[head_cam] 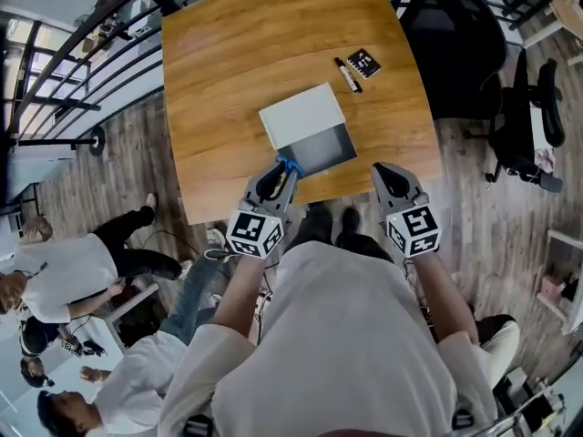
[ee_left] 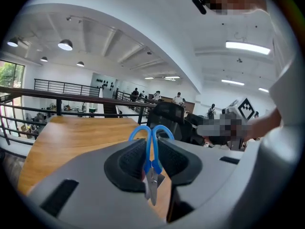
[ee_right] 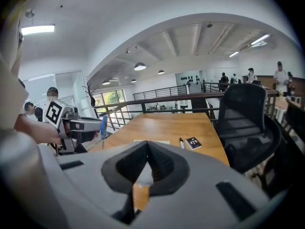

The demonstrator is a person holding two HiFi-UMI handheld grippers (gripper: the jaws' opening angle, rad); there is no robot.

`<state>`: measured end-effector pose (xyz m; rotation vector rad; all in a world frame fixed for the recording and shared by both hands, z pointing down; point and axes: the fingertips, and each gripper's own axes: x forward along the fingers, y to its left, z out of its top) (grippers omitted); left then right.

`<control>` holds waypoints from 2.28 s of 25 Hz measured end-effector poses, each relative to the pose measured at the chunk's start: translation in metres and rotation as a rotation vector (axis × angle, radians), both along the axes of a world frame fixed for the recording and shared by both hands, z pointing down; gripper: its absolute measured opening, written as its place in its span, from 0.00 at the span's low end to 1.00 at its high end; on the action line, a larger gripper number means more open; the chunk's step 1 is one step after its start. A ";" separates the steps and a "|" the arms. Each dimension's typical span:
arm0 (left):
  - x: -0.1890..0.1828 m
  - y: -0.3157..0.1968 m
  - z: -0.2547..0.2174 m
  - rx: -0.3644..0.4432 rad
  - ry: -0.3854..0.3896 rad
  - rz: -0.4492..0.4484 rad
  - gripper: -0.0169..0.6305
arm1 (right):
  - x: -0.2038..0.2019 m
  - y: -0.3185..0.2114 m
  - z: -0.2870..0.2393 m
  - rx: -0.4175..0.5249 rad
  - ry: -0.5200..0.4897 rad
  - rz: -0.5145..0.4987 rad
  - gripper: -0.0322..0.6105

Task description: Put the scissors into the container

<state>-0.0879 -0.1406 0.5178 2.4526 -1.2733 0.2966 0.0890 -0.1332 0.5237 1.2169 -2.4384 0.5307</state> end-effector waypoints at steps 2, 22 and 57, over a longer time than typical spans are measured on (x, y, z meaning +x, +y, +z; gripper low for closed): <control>0.003 -0.008 0.013 -0.012 -0.022 0.049 0.14 | -0.001 -0.003 0.006 -0.012 0.007 0.027 0.05; 0.051 -0.047 0.159 -0.129 -0.277 0.490 0.14 | -0.025 -0.026 0.060 -0.112 0.072 0.181 0.05; 0.072 -0.066 0.302 -0.339 -0.674 0.496 0.14 | 0.008 -0.064 0.129 -0.254 0.055 0.070 0.05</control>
